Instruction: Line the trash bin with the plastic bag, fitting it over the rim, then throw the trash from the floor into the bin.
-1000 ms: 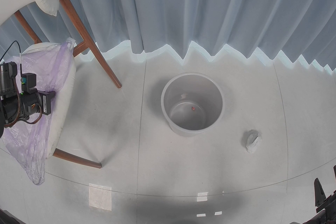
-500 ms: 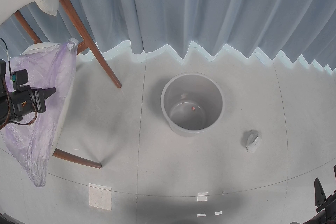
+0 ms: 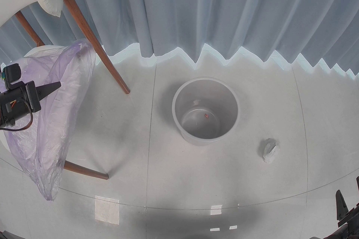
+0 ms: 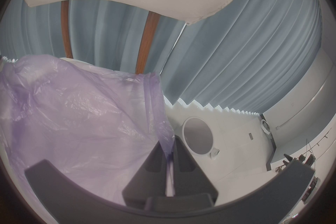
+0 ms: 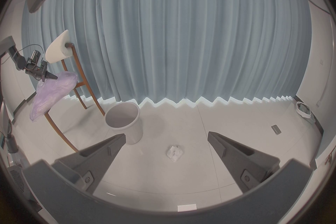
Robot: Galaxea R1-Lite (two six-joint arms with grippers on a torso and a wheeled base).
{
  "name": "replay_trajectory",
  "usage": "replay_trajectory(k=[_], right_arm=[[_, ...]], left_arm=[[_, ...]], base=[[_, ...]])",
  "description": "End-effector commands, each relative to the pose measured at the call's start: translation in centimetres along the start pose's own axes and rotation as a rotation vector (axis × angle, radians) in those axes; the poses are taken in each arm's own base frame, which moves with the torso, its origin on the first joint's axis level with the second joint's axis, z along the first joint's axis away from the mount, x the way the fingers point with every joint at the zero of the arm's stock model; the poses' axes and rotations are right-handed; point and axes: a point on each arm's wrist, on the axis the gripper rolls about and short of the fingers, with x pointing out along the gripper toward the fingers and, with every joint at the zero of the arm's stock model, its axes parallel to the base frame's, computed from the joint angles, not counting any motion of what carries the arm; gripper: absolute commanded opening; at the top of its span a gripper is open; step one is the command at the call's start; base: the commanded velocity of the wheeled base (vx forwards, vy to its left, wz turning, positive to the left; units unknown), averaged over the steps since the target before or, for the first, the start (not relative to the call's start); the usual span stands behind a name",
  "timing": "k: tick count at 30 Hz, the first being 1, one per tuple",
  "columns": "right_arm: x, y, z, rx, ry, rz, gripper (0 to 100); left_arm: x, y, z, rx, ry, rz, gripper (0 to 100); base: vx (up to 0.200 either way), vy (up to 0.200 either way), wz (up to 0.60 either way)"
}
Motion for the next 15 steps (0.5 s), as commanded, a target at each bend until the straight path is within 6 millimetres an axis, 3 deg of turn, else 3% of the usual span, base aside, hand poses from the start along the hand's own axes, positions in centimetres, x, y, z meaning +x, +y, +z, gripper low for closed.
replay_trajectory(k=[1,15], right_arm=[[0.0,0.0,-0.5,0.000,0.001,0.000,100],[0.0,0.0,-0.5,-0.001,0.001,0.000,100]], left_arm=[[-0.2,-1.1,0.4,-0.008,-0.017,-0.046,0],[1.0,-6.6,0.8,-0.030,0.019,-0.341,0]], base=[[0.000,0.000,0.00],[0.000,0.000,0.00]])
